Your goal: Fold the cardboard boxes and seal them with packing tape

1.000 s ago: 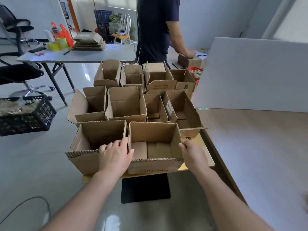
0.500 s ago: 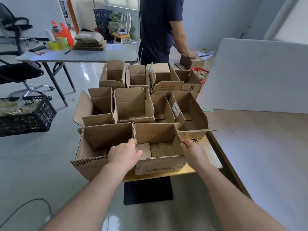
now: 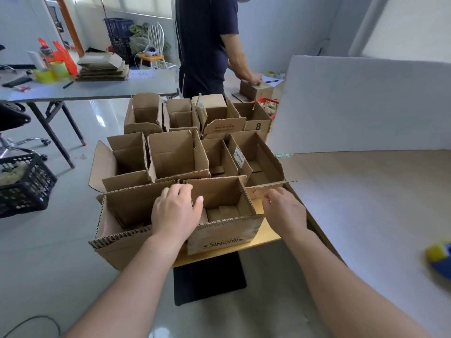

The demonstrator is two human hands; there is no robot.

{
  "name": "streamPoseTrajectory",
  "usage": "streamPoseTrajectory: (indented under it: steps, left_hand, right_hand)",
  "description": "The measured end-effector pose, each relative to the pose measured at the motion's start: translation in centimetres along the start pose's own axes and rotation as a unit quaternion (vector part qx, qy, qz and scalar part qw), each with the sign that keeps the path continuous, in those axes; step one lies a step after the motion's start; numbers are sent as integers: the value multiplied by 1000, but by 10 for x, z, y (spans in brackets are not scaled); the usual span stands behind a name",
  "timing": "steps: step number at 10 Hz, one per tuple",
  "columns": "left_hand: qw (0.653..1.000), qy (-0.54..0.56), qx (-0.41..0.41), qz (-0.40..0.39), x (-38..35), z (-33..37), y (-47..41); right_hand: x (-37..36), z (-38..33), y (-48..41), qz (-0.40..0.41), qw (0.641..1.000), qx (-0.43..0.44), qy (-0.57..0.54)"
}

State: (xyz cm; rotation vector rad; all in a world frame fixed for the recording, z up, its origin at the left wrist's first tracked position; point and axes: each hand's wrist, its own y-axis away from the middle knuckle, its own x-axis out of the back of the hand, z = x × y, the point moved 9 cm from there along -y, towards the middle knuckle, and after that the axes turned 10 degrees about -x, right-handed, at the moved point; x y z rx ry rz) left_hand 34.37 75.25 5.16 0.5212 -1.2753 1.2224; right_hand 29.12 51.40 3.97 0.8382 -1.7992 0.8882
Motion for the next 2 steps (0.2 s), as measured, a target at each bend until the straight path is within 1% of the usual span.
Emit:
streamPoseTrajectory:
  steps: [1,2]
  left_hand:
    - [996,64,-53,17,-1,47,5]
    - [993,73,-84,-44,-25,98,9]
  right_hand:
    - [28,23,16,39,999,8,18]
    - [43,59,34,38,999,-5,37]
